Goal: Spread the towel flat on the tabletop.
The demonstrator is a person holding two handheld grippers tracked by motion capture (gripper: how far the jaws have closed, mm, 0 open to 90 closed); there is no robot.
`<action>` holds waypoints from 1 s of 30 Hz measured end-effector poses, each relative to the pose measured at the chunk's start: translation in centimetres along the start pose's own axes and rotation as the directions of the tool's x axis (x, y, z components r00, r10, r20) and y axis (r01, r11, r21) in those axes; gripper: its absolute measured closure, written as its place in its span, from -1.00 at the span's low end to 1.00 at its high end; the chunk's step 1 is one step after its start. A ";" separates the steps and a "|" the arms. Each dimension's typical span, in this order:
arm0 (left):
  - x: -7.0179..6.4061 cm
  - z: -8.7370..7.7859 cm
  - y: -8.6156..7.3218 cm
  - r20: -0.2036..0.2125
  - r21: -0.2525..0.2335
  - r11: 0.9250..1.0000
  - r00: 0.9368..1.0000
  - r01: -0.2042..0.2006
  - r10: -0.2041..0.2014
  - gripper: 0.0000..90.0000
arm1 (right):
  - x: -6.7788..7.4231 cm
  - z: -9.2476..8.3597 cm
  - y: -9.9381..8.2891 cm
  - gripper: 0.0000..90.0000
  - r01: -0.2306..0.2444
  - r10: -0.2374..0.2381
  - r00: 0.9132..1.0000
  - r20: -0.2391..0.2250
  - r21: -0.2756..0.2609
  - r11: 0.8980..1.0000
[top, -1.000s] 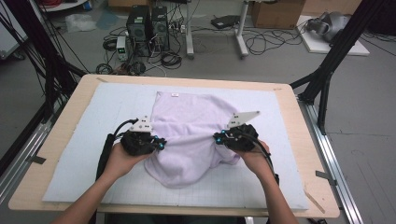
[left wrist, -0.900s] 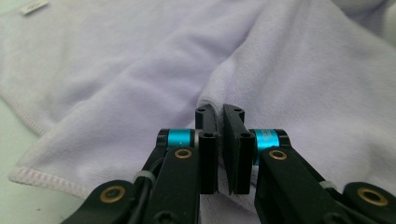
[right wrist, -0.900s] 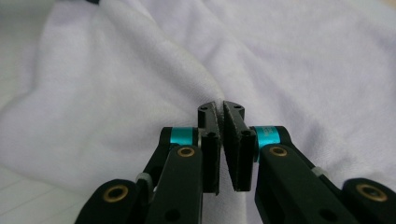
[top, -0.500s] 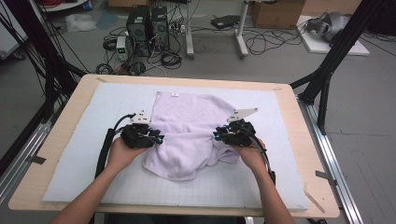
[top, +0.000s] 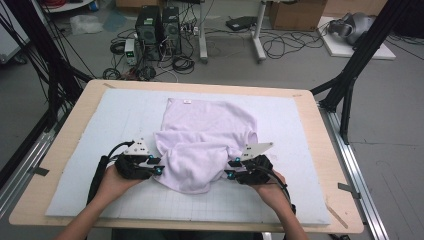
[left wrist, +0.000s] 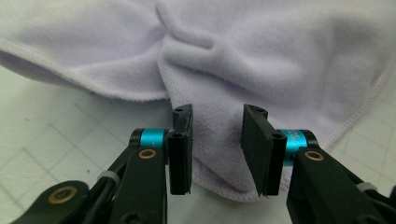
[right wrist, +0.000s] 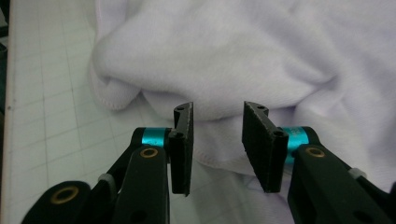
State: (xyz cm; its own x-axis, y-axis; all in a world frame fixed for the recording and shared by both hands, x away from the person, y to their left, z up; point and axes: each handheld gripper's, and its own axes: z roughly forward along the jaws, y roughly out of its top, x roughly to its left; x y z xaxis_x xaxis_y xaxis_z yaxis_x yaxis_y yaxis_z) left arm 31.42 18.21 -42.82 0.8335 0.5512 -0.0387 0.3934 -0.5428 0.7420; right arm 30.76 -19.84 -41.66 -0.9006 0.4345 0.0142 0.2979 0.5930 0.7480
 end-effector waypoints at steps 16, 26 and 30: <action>-0.8 -1.1 0.2 -0.060 -0.025 1.000 0.998 -0.011 0.009 0.86 | 0.5 1.6 0.5 0.86 0.032 -0.032 0.999 -0.004 0.028 0.999; -2.7 -7.7 1.1 -0.086 -0.136 0.990 0.996 -0.035 0.023 0.86 | 2.4 -3.7 2.8 0.86 0.111 -0.112 0.994 -0.010 -0.053 0.992; -4.3 -9.6 1.1 -0.065 -0.163 0.985 0.997 -0.051 0.041 0.86 | 3.8 -5.8 3.7 0.86 0.164 -0.167 0.984 -0.054 -0.061 0.985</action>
State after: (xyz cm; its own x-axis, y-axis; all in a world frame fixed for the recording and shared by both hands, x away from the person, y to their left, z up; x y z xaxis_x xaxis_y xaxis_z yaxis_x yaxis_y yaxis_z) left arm 24.49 21.31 -35.41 0.8220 0.5683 0.0357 0.2817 -0.4602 0.8419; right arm 26.60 -19.97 -35.01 -0.9536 0.2917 -0.0748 0.1265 0.6135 0.7795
